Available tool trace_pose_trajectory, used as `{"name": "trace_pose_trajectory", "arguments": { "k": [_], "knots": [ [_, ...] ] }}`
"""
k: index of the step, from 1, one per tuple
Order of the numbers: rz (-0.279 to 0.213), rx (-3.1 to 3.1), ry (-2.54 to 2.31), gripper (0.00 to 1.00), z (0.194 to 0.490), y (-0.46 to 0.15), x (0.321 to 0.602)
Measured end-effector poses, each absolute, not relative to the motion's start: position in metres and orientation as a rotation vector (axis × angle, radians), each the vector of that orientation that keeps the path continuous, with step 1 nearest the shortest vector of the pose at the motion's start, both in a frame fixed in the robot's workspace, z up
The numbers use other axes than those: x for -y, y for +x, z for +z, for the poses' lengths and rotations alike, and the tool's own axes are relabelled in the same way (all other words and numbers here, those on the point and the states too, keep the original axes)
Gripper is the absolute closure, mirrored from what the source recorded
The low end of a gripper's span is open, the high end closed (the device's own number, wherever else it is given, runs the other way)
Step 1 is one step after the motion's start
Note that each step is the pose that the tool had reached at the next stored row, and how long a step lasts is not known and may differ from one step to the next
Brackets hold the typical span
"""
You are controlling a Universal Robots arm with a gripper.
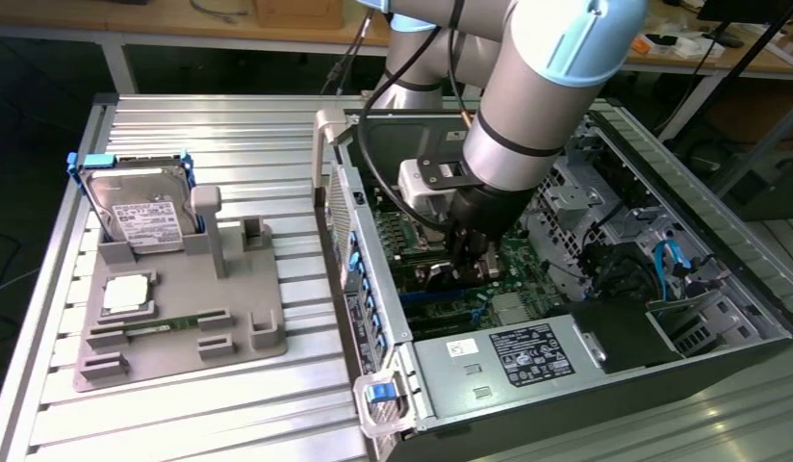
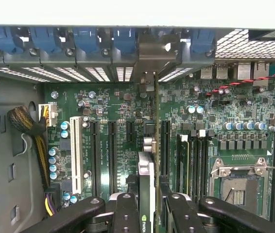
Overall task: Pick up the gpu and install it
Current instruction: 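Insert the gpu into the slot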
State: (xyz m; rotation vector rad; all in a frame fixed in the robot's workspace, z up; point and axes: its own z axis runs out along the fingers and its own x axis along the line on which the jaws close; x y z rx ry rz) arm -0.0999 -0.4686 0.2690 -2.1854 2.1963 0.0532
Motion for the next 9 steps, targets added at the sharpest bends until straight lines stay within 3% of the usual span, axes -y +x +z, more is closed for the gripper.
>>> {"name": "trace_pose_trajectory", "arguments": {
  "k": [9],
  "knots": [
    [0.060, -2.199, -2.188, 0.73, 0.2682, -0.0995, 0.4686]
  ]
}}
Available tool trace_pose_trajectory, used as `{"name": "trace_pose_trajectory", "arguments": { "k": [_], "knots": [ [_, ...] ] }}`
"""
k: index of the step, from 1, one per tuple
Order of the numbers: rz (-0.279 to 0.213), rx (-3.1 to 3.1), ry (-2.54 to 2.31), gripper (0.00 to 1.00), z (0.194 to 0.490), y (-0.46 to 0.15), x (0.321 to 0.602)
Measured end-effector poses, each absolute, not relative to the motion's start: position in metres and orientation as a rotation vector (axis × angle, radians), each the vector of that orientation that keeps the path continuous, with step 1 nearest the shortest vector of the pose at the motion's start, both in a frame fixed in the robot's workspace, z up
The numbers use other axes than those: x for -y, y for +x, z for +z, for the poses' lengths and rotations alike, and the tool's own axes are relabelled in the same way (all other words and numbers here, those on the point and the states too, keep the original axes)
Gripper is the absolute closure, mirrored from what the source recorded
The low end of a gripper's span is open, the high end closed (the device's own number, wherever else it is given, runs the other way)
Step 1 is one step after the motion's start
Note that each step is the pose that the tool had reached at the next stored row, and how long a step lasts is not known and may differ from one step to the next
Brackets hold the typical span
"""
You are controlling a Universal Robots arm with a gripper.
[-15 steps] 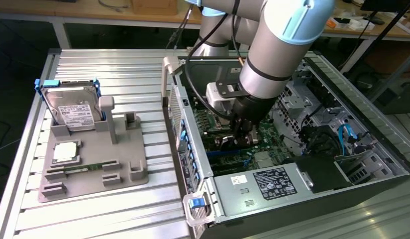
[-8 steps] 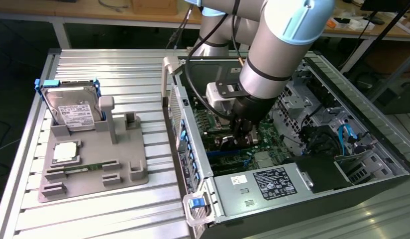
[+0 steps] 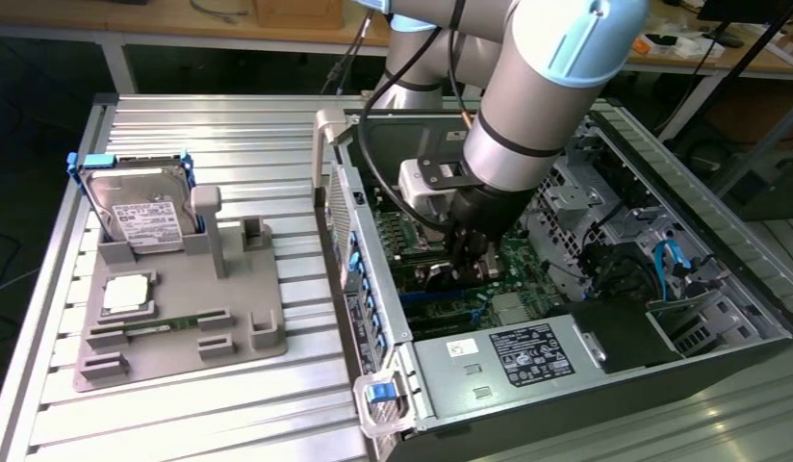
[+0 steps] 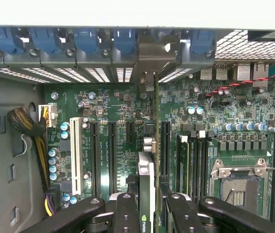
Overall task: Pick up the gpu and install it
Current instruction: 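Insert the gpu into the slot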
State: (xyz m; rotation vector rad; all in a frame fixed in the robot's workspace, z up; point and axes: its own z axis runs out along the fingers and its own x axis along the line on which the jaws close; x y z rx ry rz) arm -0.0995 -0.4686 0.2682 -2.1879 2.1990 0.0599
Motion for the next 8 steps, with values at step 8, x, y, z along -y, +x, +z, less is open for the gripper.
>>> {"name": "trace_pose_trajectory", "arguments": {
  "k": [8],
  "knots": [
    [0.061, -2.199, -2.188, 0.73, 0.2663, -0.0995, 0.4687]
  ]
}}
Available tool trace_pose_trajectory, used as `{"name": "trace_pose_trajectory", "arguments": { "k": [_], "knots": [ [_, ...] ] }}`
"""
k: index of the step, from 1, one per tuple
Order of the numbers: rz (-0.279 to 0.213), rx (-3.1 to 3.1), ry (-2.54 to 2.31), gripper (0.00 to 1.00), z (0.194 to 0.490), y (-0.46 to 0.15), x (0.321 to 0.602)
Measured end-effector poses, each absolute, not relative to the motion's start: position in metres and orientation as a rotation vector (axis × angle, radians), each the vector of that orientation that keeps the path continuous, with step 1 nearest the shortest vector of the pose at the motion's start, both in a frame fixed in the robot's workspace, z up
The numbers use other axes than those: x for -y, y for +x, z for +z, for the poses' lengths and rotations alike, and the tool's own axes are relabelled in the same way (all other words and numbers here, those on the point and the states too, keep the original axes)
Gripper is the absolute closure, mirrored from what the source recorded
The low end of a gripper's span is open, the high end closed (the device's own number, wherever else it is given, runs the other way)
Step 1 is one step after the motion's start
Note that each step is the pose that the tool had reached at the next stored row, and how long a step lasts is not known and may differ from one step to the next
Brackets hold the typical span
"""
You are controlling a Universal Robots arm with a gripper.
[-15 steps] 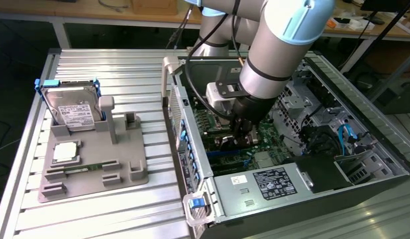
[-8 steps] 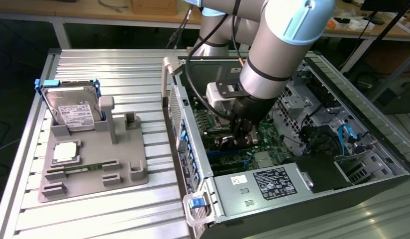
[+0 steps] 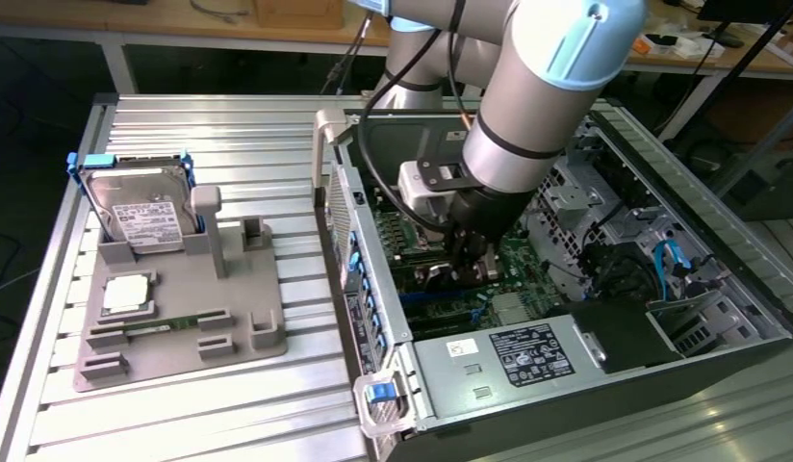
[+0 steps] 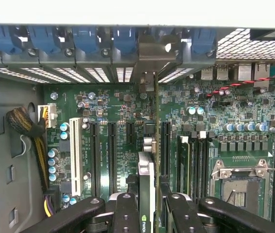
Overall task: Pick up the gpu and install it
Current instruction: 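Insert the gpu into the slot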
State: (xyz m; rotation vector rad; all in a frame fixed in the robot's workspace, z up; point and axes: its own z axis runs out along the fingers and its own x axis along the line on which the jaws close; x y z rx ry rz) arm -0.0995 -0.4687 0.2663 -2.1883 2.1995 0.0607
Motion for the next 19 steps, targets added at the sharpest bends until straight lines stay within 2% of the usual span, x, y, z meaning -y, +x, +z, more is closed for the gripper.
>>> {"name": "trace_pose_trajectory", "arguments": {
  "k": [19],
  "knots": [
    [0.061, -2.199, -2.188, 0.73, 0.2610, -0.1041, 0.4687]
  ]
}}
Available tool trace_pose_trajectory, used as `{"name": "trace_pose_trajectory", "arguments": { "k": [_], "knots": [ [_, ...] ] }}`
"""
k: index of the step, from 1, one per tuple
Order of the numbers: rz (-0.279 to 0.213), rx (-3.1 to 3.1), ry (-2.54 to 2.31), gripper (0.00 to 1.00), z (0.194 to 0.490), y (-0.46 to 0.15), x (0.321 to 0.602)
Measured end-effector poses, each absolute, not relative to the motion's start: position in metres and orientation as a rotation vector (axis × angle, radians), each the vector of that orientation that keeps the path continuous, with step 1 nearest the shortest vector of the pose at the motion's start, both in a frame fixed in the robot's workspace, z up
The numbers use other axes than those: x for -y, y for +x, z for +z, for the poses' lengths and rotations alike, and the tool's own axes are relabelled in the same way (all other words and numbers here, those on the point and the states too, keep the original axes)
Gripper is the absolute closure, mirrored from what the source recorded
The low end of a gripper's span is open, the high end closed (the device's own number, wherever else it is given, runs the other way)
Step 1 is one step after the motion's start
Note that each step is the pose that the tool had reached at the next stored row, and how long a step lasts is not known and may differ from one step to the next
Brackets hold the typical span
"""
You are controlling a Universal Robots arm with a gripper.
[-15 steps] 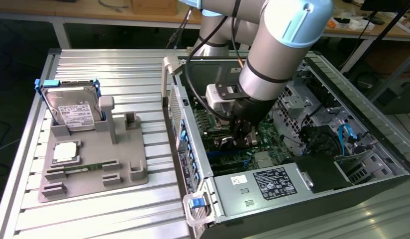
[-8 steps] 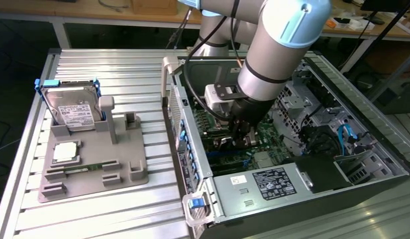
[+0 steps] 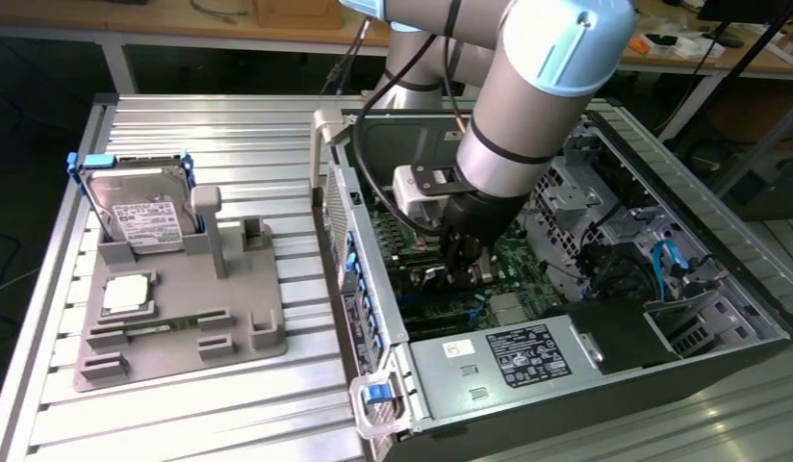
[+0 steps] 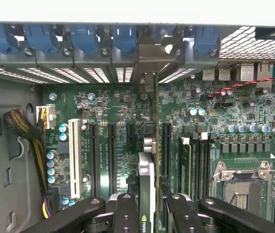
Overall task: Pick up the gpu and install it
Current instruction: 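Insert the gpu into the slot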
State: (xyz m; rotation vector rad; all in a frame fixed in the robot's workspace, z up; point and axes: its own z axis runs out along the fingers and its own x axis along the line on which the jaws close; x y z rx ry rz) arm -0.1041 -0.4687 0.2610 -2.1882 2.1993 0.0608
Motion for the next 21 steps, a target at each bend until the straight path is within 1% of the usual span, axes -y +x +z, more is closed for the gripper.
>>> {"name": "trace_pose_trajectory", "arguments": {
  "k": [21],
  "knots": [
    [0.061, -2.199, -2.188, 0.73, 0.2523, -0.1041, 0.4687]
  ]
}}
